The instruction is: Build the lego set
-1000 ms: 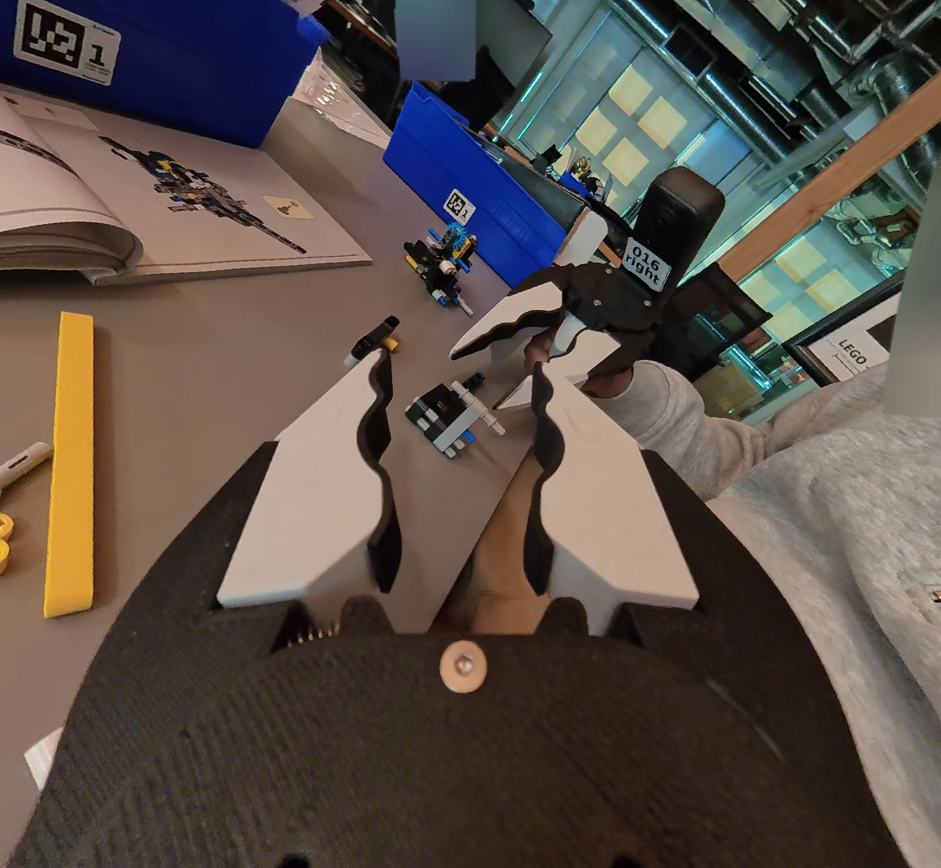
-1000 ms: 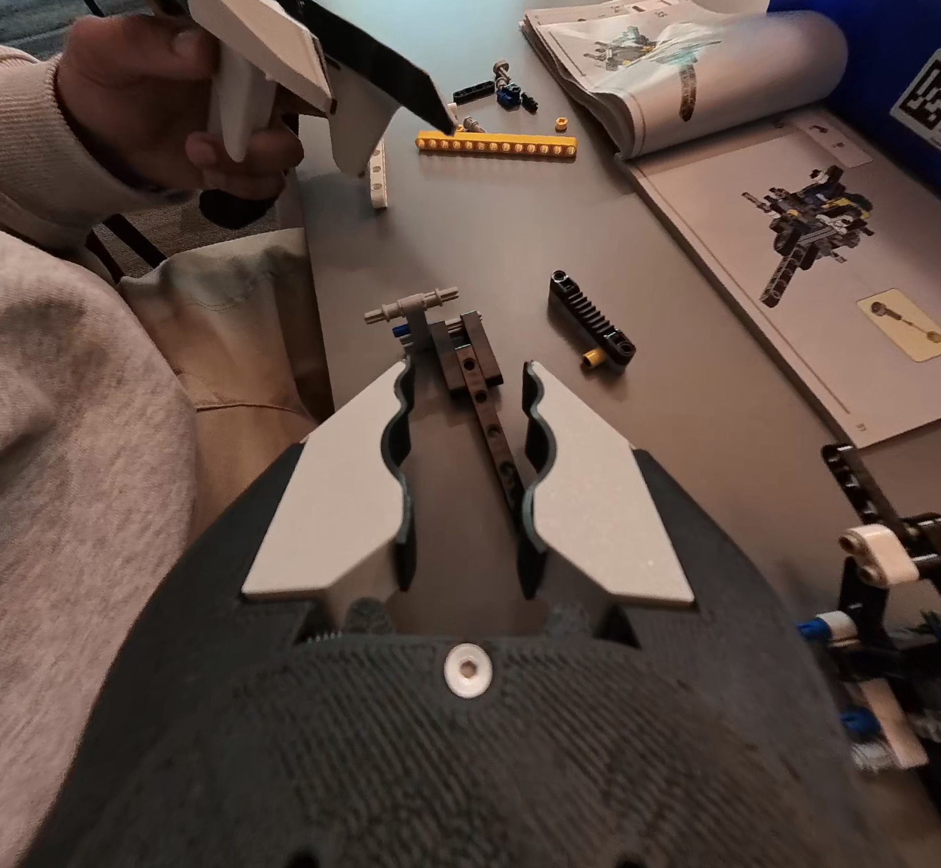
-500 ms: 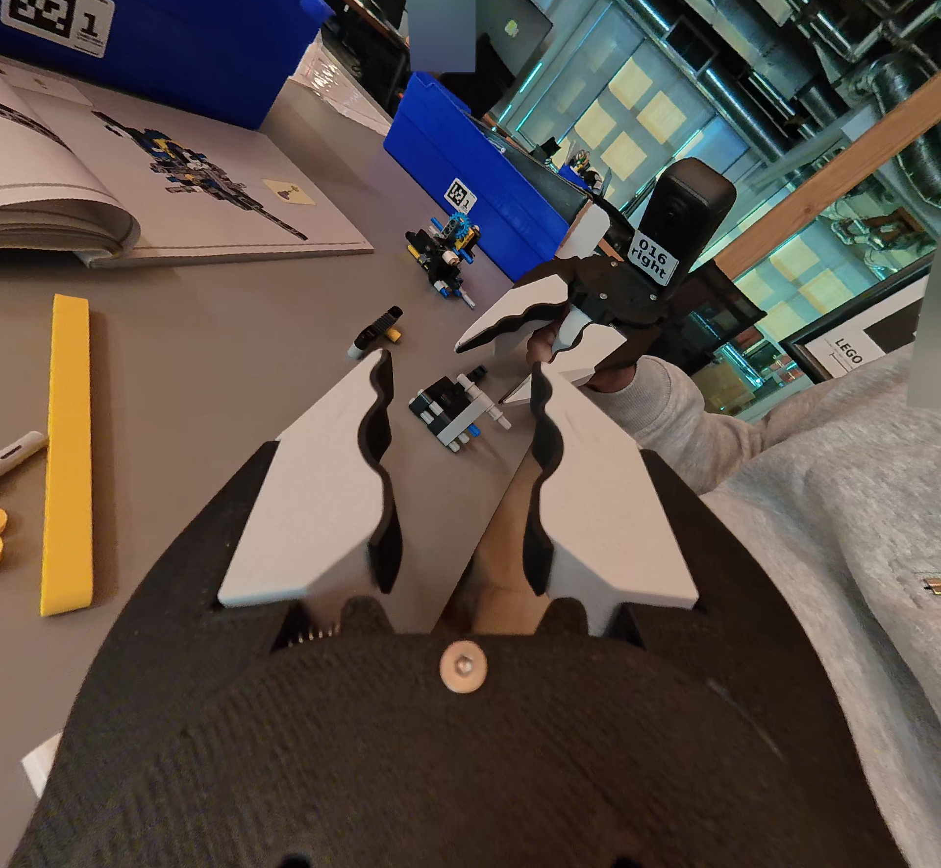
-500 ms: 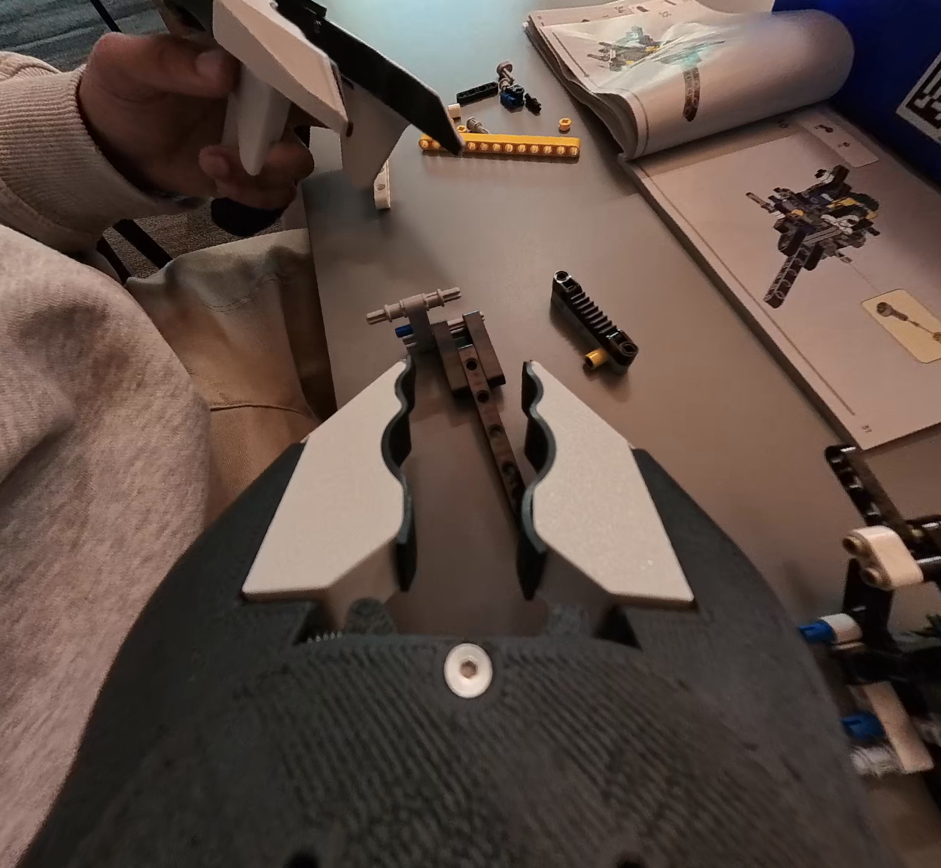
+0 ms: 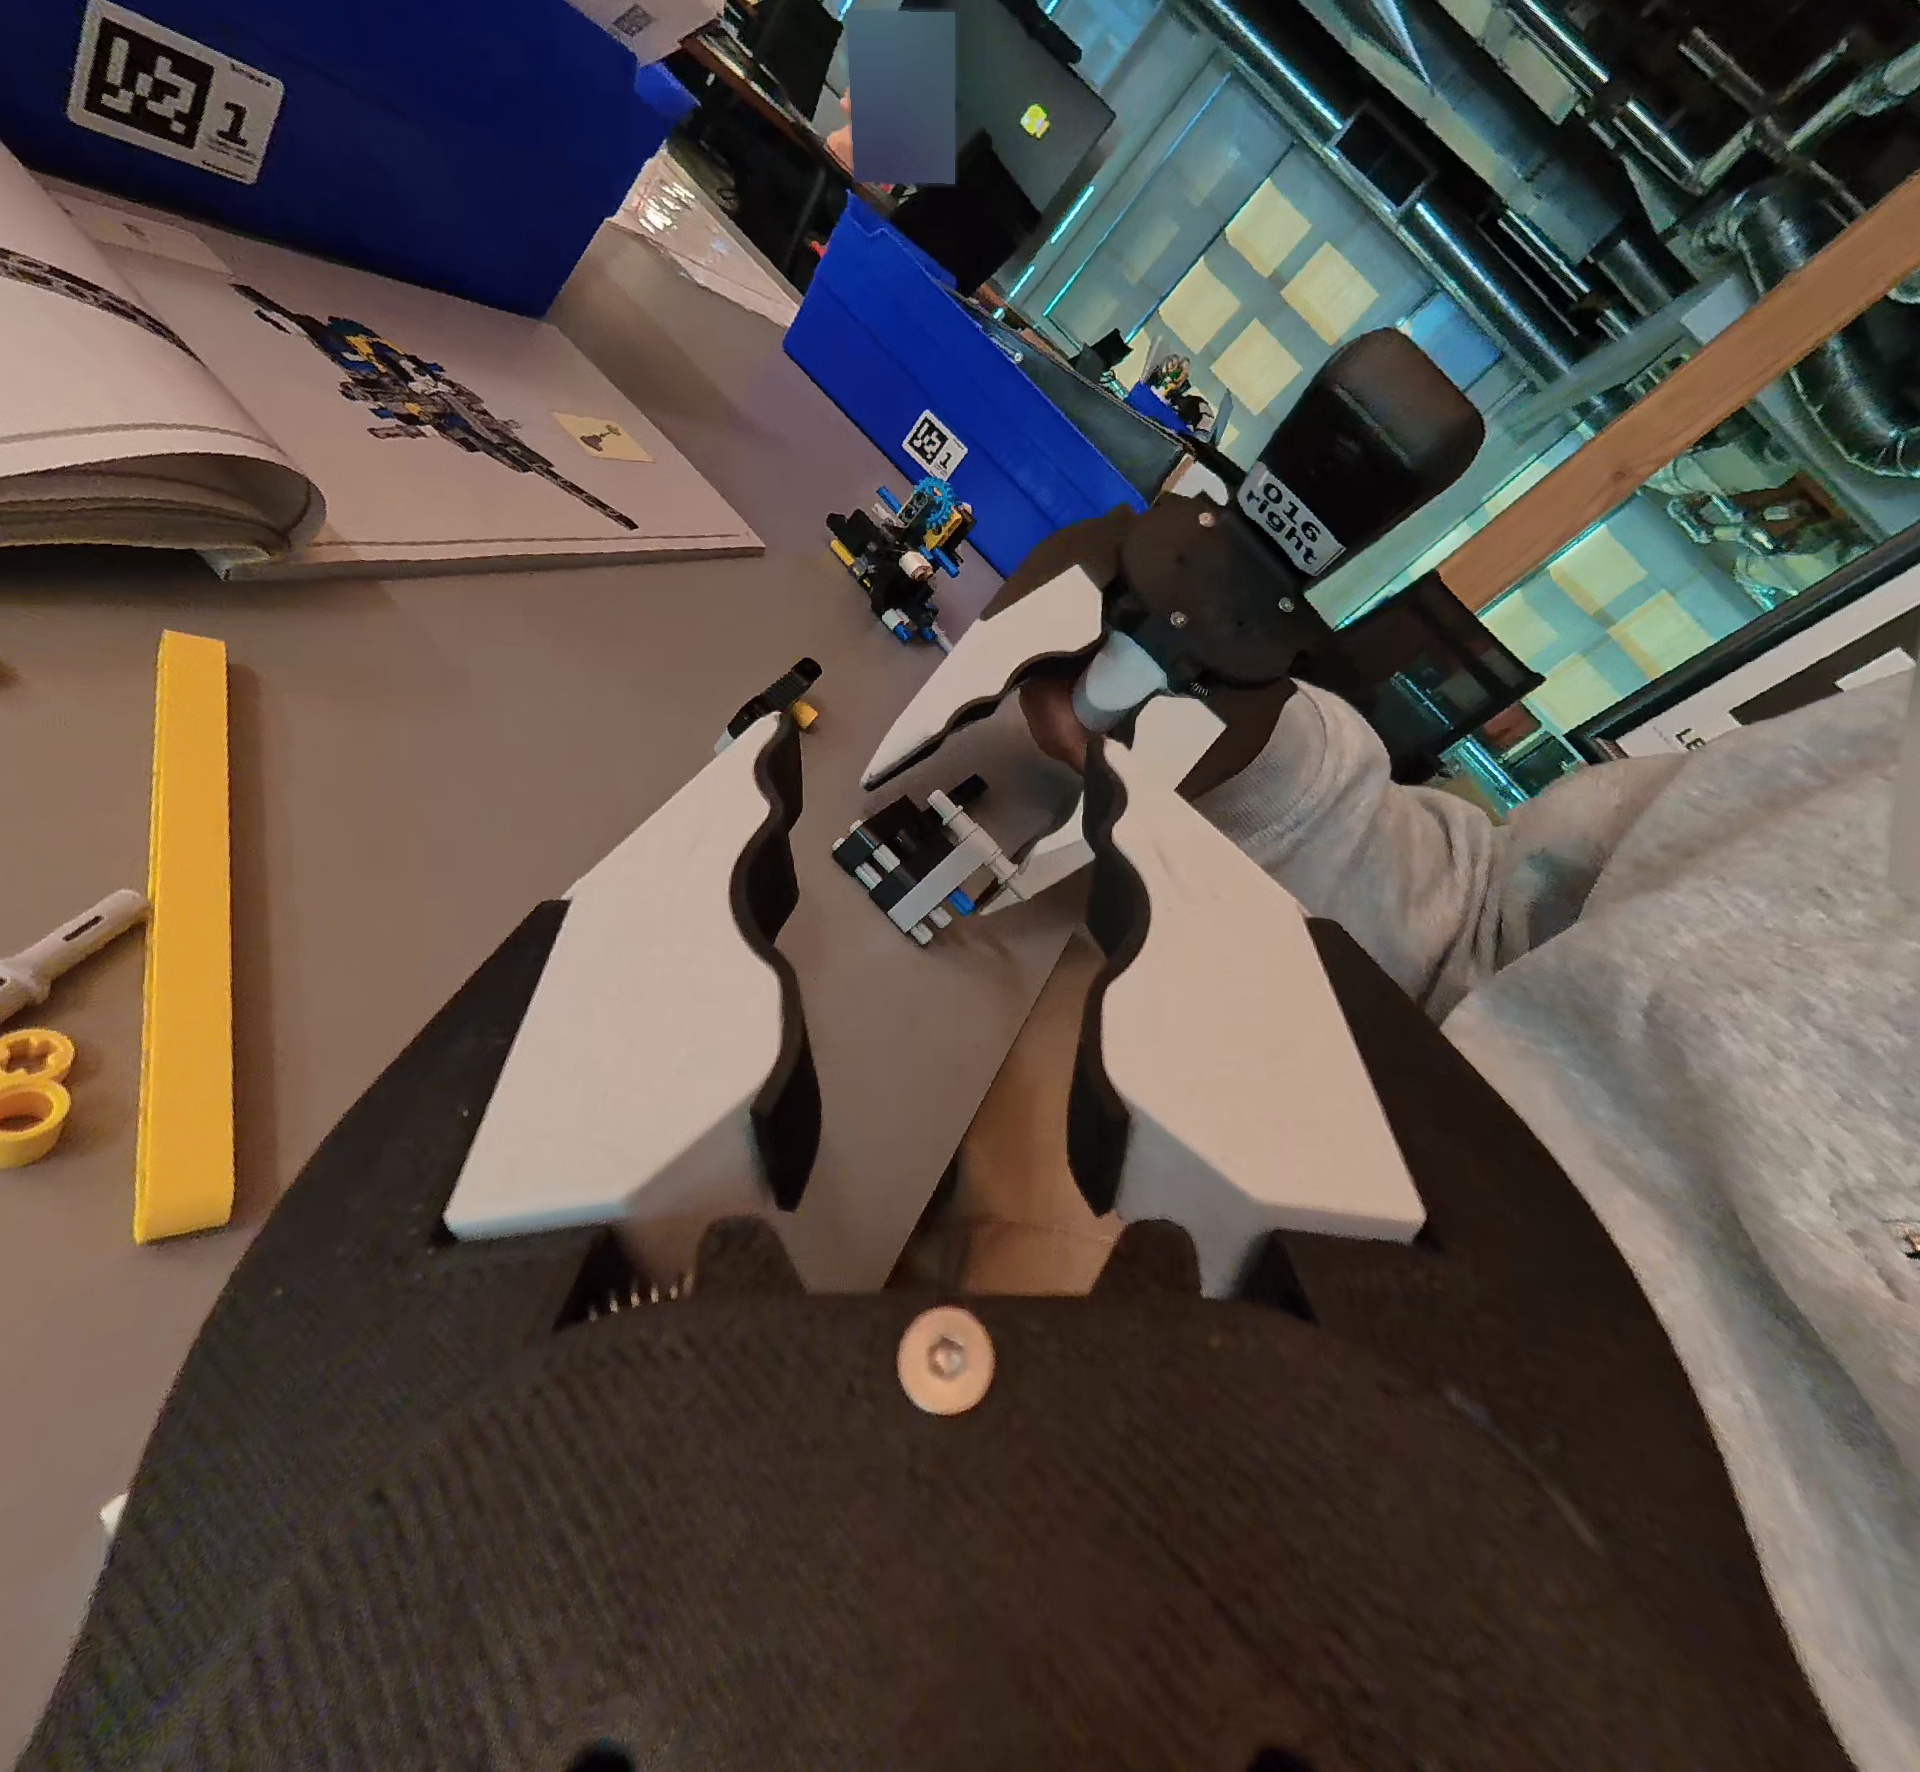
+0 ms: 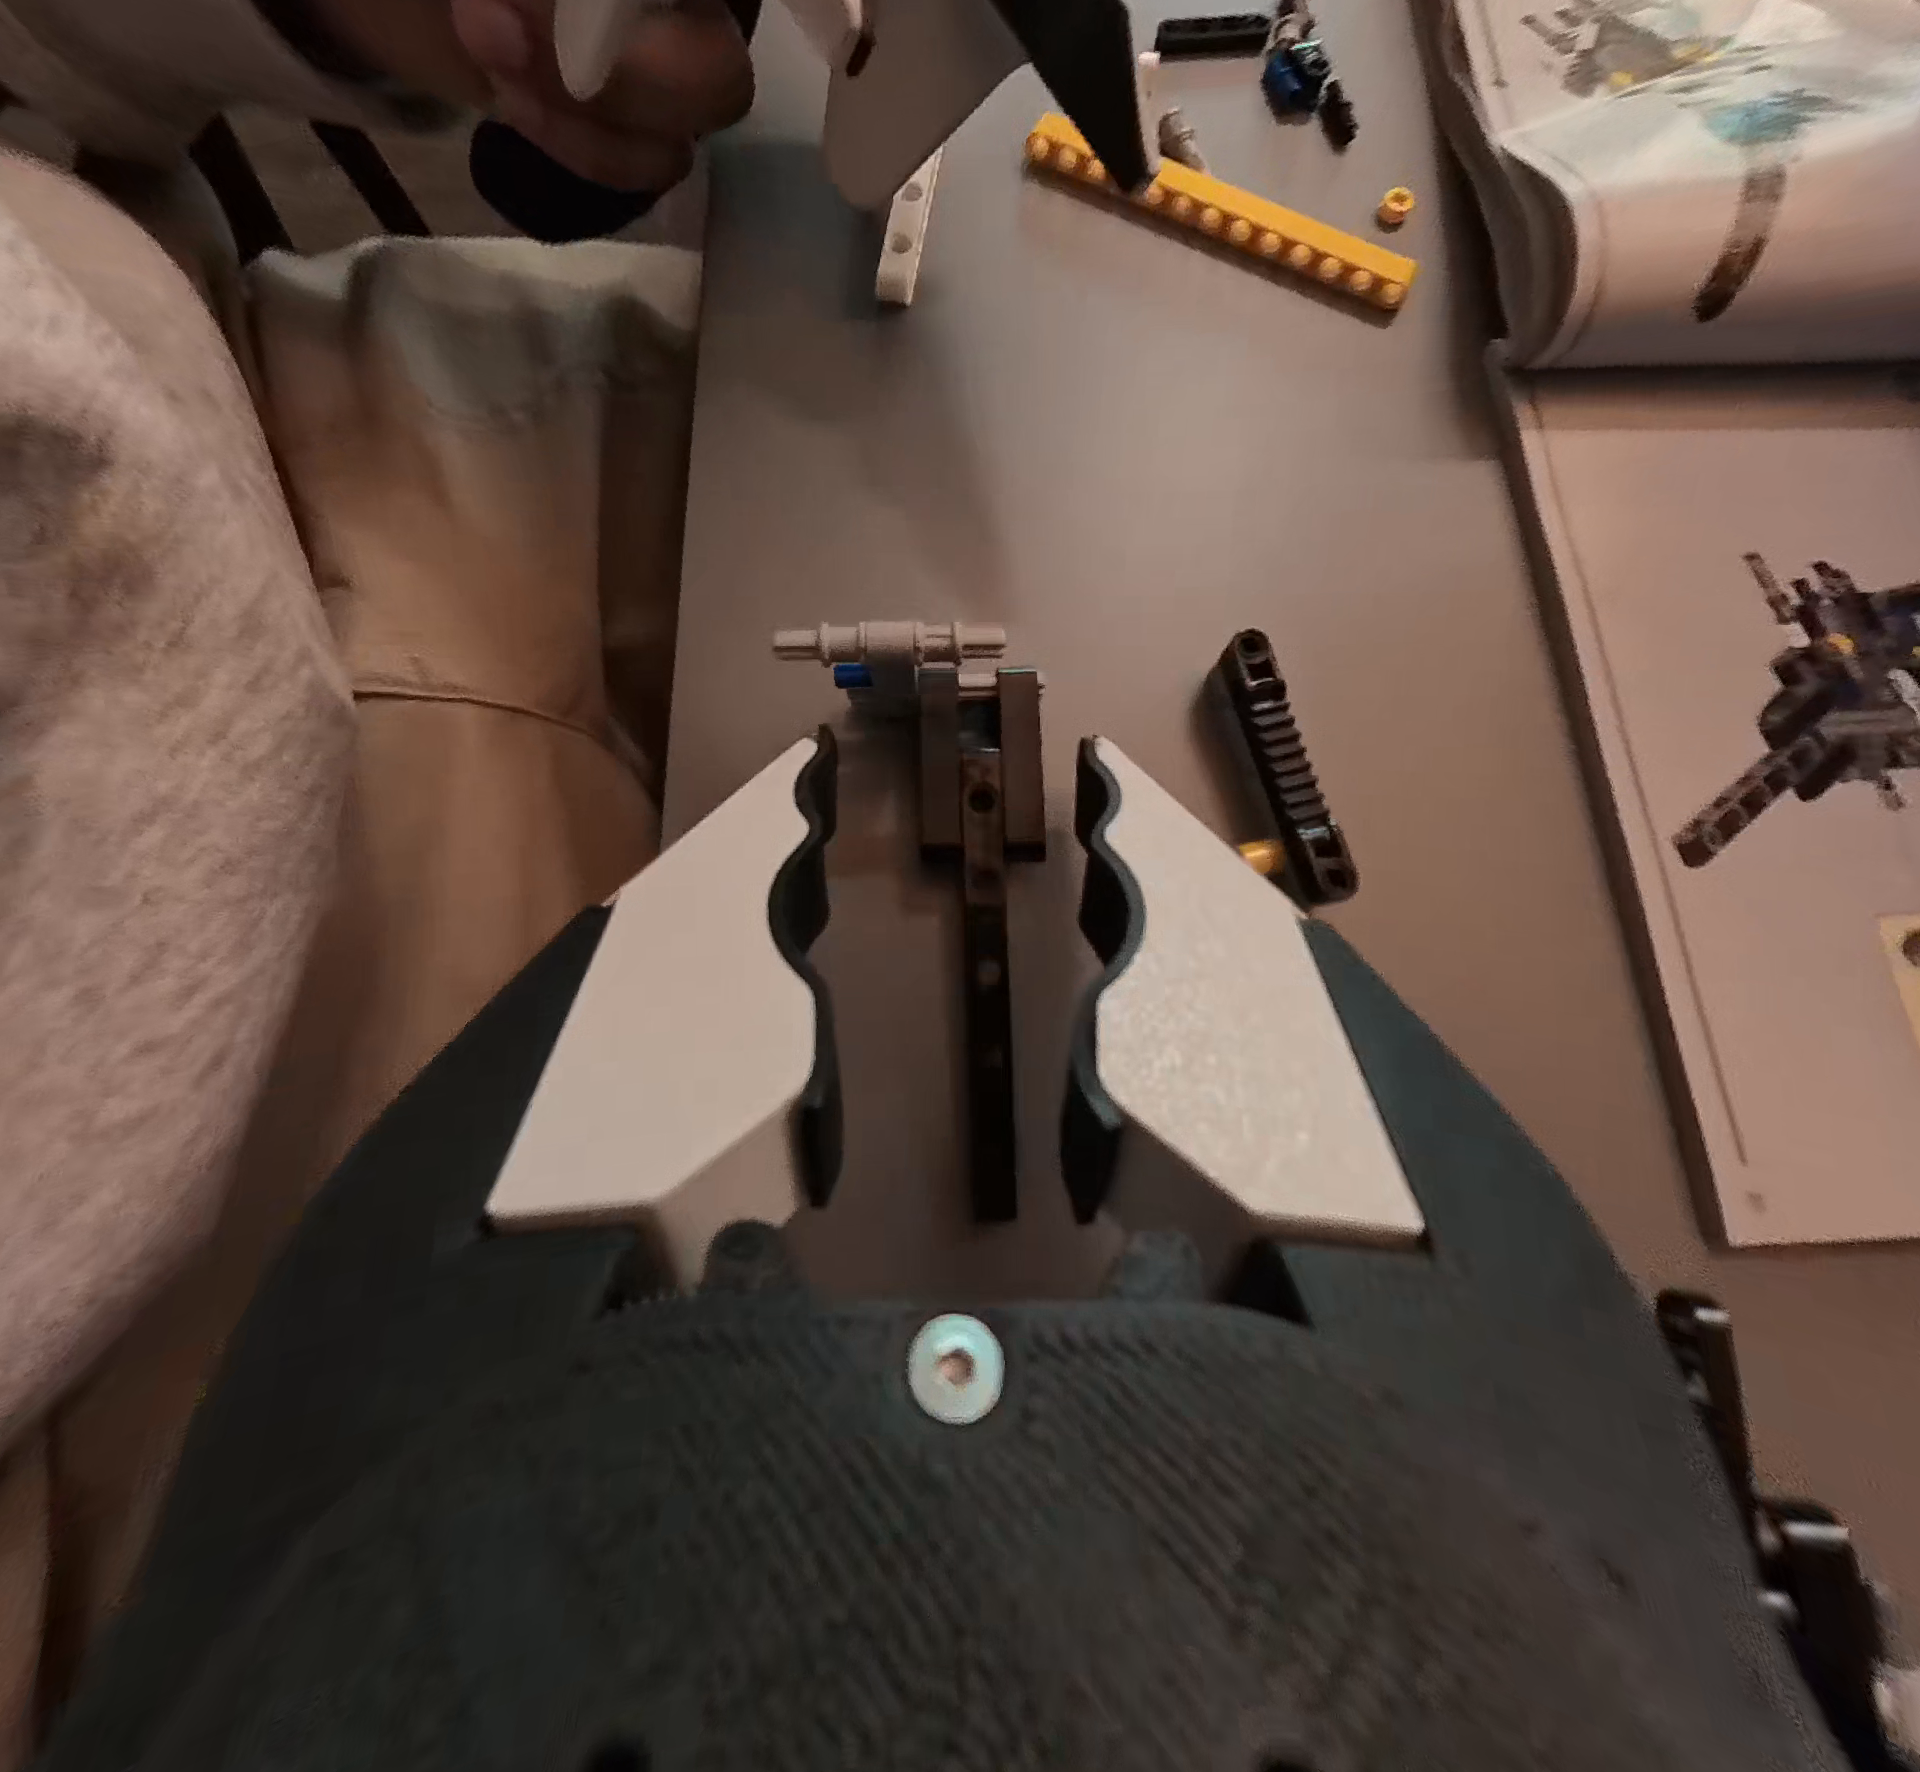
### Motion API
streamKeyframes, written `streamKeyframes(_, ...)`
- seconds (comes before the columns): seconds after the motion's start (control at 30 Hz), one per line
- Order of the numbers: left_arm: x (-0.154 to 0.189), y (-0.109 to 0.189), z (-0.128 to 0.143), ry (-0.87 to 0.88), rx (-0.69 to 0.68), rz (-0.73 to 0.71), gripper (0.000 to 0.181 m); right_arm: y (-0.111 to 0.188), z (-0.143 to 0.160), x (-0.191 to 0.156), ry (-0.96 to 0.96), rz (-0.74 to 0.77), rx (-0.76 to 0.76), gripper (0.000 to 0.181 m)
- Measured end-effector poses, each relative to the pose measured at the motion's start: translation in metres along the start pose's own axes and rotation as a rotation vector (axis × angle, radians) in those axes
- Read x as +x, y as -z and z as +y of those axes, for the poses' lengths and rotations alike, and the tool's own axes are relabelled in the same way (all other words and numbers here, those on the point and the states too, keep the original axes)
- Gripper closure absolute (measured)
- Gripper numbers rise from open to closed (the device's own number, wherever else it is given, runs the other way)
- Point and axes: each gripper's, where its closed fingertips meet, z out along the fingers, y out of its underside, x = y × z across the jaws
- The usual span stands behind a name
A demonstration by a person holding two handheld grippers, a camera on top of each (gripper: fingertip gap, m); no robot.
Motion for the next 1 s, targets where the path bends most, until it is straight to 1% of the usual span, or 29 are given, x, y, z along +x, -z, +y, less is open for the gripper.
streamKeyframes(0.1, 0.001, 0.001, -0.001, 0.003, 0.005, 0.004, 0.13, -0.006, 0.0, 0.0, 0.032, -0.011, -0.029, 0.134)
streamKeyframes(0.17, 0.001, 0.002, -0.002, 0.004, 0.009, 0.003, 0.13, -0.009, 0.001, 0.001, 0.039, -0.011, -0.046, 0.137)
streamKeyframes(0.27, 0.001, 0.003, -0.003, 0.004, 0.015, 0.006, 0.13, -0.011, 0.002, 0.002, 0.038, -0.01, -0.048, 0.148)
streamKeyframes(0.3, 0.001, 0.003, -0.003, 0.003, 0.016, 0.005, 0.13, -0.011, 0.001, 0.003, 0.034, -0.006, -0.045, 0.156)
streamKeyframes(0.33, 0.001, 0.004, -0.003, 0.004, 0.016, 0.005, 0.13, -0.011, 0.001, 0.003, 0.033, -0.003, -0.042, 0.158)
streamKeyframes(0.43, 0.0, 0.003, -0.003, 0.009, 0.017, 0.005, 0.13, -0.009, 0.002, 0.004, 0.001, -0.008, -0.044, 0.157)
streamKeyframes(0.53, -0.001, 0.003, -0.003, 0.011, 0.016, 0.003, 0.13, 0.0, 0.002, 0.007, -0.048, -0.001, -0.038, 0.157)
streamKeyframes(0.63, -0.002, 0.003, -0.003, 0.013, 0.017, 0.001, 0.13, 0.018, 0.004, 0.011, -0.109, 0.024, -0.036, 0.158)
streamKeyframes(0.77, -0.001, 0.002, -0.001, -0.006, 0.008, -0.002, 0.13, 0.058, 0.017, 0.016, -0.201, 0.093, -0.032, 0.158)
streamKeyframes(0.87, 0.002, -0.003, 0.004, -0.035, -0.011, -0.008, 0.13, 0.094, 0.035, 0.022, -0.282, 0.179, -0.042, 0.157)
streamKeyframes(1.0, 0.007, -0.013, 0.015, -0.101, -0.065, -0.023, 0.13, 0.135, 0.067, 0.032, -0.396, 0.334, -0.088, 0.158)
